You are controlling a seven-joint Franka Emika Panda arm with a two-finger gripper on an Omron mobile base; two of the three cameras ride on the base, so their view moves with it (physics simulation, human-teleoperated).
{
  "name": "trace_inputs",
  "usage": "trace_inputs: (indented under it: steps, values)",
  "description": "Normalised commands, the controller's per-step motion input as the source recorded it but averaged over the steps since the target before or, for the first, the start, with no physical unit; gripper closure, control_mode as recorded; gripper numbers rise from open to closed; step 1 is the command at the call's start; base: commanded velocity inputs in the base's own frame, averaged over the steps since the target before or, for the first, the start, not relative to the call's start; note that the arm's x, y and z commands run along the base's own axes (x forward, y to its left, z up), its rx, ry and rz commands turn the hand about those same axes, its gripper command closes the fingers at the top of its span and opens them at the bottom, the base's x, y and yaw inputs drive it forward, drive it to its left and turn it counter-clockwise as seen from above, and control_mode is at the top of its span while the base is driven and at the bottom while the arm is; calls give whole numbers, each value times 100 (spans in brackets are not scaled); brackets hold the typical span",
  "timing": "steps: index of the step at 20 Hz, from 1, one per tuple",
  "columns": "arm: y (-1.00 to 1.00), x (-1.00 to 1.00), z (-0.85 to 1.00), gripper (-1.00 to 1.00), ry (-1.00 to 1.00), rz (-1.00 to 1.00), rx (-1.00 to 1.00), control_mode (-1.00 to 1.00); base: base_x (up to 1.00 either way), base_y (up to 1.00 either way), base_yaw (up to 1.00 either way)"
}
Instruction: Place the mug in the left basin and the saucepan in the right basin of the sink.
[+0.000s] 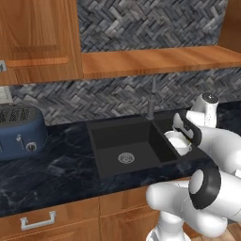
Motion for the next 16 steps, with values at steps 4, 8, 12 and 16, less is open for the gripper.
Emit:
trace_inputs:
  steps: [4, 8, 12, 16]
  values:
    - [0, 0, 0, 100, 0, 0, 0, 100, 0, 9, 1]
    - [48, 10, -16, 100, 0, 2, 1, -100, 0, 0, 0]
    - [74, 35, -30, 100, 0, 2, 1, -100, 0, 0, 0]
    - [75, 40, -41, 100, 2, 5, 3, -100, 0, 0, 0]
